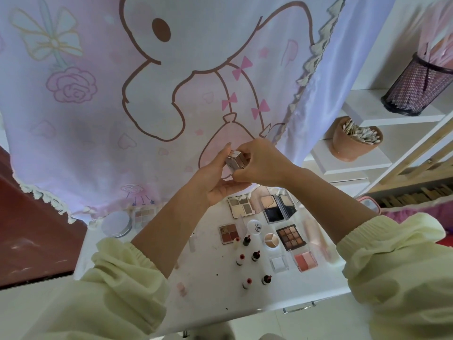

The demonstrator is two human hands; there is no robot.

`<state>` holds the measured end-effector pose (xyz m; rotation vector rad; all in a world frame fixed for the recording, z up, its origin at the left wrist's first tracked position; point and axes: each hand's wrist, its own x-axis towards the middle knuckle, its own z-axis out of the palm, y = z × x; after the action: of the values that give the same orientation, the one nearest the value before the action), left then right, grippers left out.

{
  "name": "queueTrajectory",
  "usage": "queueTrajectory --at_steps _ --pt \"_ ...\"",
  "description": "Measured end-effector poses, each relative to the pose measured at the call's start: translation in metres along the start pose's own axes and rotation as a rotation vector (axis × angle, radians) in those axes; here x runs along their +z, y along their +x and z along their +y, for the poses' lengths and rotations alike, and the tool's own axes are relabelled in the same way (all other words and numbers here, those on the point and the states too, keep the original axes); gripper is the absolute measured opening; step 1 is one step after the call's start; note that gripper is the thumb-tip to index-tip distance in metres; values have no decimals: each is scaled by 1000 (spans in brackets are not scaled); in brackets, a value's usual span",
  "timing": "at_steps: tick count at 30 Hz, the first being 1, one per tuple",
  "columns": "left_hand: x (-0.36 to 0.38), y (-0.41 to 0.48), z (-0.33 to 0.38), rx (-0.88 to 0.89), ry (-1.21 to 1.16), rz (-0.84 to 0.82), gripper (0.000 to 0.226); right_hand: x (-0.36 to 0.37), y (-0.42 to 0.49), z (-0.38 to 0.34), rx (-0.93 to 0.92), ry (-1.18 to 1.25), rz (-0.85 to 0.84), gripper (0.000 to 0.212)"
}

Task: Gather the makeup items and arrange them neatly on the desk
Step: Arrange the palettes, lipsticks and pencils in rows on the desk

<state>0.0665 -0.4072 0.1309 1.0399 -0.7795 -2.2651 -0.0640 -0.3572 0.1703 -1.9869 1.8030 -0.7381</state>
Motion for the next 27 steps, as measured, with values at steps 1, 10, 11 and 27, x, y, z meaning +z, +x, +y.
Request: queueTrajectory --at_steps 1,10,11,27 --pt "0 0 -1 -2 -1 3 52 1 0 0 1 2 -2 25" --pt "0 -1 -3 -9 -18 -1 51 -2 0 -1 22 5 -41 18" --pt "0 0 -4 -10 -13 -1 53 -3 0 -1 26 5 -43 18" --pt "5 2 -1 -17 -30 -13 52 -11 9 4 83 14 -51 19"
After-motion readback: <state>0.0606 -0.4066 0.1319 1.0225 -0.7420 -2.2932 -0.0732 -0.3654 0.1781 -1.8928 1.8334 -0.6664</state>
